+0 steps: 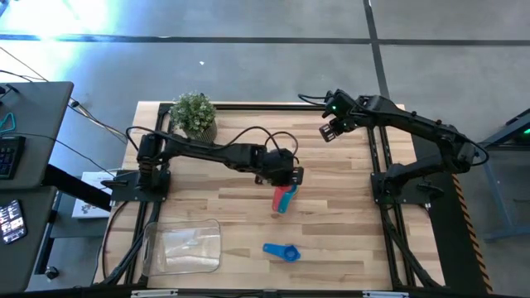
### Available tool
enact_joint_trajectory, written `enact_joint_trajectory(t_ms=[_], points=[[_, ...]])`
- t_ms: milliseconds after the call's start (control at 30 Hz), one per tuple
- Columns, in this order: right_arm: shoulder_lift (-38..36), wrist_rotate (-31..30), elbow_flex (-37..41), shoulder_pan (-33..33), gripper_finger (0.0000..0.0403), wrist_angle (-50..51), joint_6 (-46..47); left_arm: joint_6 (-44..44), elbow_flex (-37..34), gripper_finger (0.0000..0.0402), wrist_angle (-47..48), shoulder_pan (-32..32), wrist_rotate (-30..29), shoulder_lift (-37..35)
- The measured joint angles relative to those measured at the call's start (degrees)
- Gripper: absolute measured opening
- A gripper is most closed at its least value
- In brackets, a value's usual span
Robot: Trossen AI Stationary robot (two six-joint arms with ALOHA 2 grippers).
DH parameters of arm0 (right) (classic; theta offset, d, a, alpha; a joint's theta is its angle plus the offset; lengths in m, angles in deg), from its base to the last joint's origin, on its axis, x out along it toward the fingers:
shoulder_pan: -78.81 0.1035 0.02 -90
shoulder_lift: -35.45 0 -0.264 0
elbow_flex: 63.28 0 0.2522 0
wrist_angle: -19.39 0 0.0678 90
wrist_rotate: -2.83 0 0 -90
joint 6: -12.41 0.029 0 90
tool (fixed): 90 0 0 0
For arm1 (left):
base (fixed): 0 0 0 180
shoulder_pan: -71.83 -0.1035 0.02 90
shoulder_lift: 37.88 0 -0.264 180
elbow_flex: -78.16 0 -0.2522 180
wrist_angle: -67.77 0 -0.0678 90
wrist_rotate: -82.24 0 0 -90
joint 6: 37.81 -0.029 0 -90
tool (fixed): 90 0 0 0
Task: Nest measuring cups in basket
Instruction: Stack the red measuring cup on top of the light blue measuring cup
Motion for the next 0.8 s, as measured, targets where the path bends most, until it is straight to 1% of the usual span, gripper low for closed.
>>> enact_joint_trajectory(t_ms=[133, 400, 800], points=[[0.0, 0.0, 0.0, 0.0, 0.0078, 0.0, 0.0, 0.7, 0.0, 0.0005, -0.5, 0.0, 1.5, 1.3], [0.0, 0.0, 0.0, 0.0, 0.0078, 0.0, 0.0, 0.9, 0.0, 0.0005, -1.3, -0.7, 1.7, 2.5], [0.0, 0.1, 0.0, 0.0, 0.0078, 0.0, 0.0, -0.6, 0.0, 0.0009, -2.0, -2.4, 2.0, 2.4]])
